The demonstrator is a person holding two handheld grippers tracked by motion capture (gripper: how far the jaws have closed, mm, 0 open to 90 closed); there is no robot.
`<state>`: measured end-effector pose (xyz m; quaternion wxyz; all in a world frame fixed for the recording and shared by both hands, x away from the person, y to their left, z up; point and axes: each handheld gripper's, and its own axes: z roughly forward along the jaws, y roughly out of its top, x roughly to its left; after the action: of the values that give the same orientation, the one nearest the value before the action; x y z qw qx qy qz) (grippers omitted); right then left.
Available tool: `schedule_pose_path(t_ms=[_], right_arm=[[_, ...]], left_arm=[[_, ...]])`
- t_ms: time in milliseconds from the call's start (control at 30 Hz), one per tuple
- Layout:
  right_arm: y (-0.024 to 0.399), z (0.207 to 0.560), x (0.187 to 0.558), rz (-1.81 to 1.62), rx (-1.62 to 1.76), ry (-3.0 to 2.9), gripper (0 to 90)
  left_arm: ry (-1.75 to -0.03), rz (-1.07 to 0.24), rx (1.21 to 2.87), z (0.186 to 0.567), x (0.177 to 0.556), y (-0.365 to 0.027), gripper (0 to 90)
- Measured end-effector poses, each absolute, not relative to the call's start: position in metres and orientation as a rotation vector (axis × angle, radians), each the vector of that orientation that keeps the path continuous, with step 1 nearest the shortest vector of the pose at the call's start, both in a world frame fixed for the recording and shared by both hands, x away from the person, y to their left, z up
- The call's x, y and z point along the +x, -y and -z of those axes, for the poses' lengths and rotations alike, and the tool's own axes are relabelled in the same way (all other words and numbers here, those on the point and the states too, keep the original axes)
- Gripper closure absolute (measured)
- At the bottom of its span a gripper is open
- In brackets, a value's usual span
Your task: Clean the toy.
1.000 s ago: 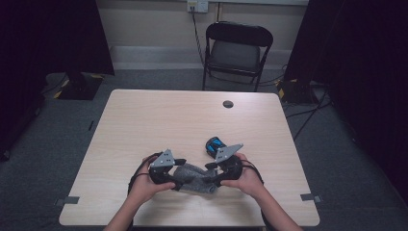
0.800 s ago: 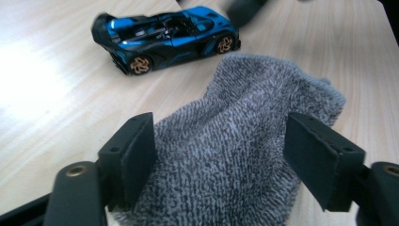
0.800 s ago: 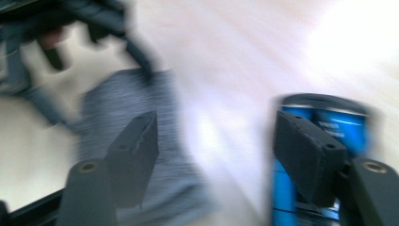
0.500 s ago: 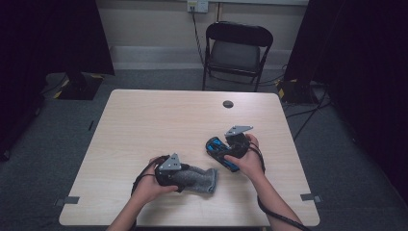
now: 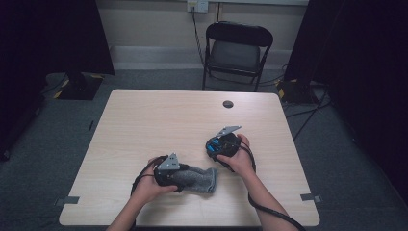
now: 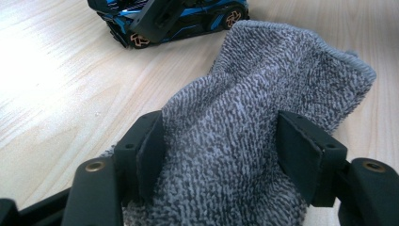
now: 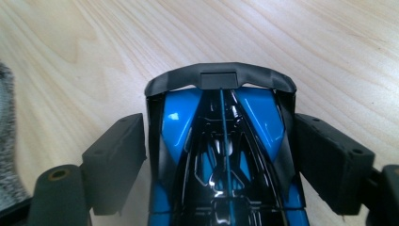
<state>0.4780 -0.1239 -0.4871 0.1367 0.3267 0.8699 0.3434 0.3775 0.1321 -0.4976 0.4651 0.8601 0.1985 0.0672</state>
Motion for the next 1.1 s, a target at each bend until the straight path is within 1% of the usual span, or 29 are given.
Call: schedule_pose_path(t_ms=[467, 900, 1100], right_arm=[[0.122, 0.495, 0.48, -1.004, 0.96, -2.495, 24.5], [0.124, 0.494, 0.477, -1.0, 0.97, -2.494, 25.3], [0.131, 0.487, 0.476, -1.065, 0.995, -2.472, 25.4]], left_arm=[[-0.493, -0.16, 2.115, 0.498, 0.378, -0.132, 33.6], [-0.496, -0.159, 2.108, 0.498, 0.377, -0.133, 33.3], [-0.5, -0.154, 2.106, 0.498, 0.377, -0.132, 32.7]])
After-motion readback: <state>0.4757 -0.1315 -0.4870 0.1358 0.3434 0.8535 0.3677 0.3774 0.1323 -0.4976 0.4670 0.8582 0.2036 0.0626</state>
